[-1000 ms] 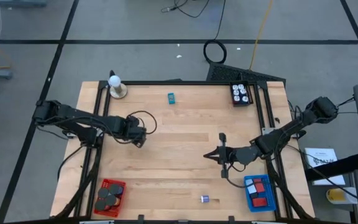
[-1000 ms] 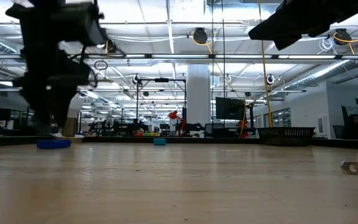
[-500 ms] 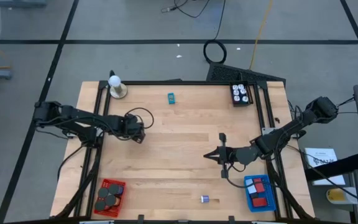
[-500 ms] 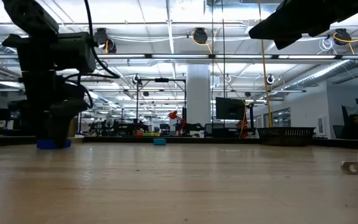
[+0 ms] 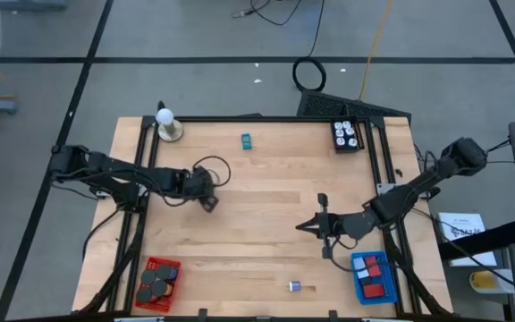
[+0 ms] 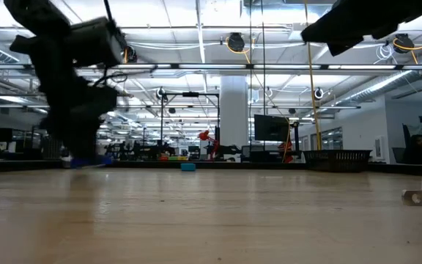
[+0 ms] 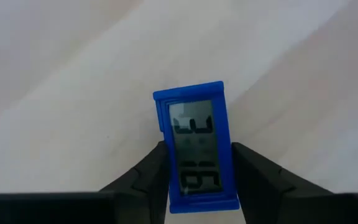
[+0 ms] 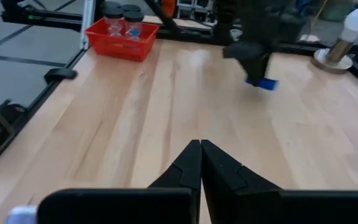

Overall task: Pick & Place Office items
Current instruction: Put the blue digital clock into the blue bin

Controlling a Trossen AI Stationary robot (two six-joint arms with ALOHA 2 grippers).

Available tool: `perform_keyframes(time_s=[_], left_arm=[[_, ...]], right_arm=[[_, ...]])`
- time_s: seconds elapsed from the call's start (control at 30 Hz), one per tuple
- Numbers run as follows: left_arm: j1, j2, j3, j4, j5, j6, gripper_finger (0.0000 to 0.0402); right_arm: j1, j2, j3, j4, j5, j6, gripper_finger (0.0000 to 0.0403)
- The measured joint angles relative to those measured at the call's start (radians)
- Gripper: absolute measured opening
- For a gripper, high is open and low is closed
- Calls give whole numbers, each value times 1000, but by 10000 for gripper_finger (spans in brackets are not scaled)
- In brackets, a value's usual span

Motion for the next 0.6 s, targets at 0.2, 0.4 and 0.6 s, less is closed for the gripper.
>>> perform_keyframes(time_s=[0.2, 0.4, 0.6], left_arm=[[-91, 40, 2, 451, 14, 96, 151], [-193, 188, 2, 978, 61, 202, 148], [-245, 437, 4, 1507, 86, 360, 148]], right_arm=[[91, -116, 0, -162, 100, 99, 0], [170, -179, 0, -255, 162, 237, 0], [174, -72, -69, -69, 305, 307, 8]])
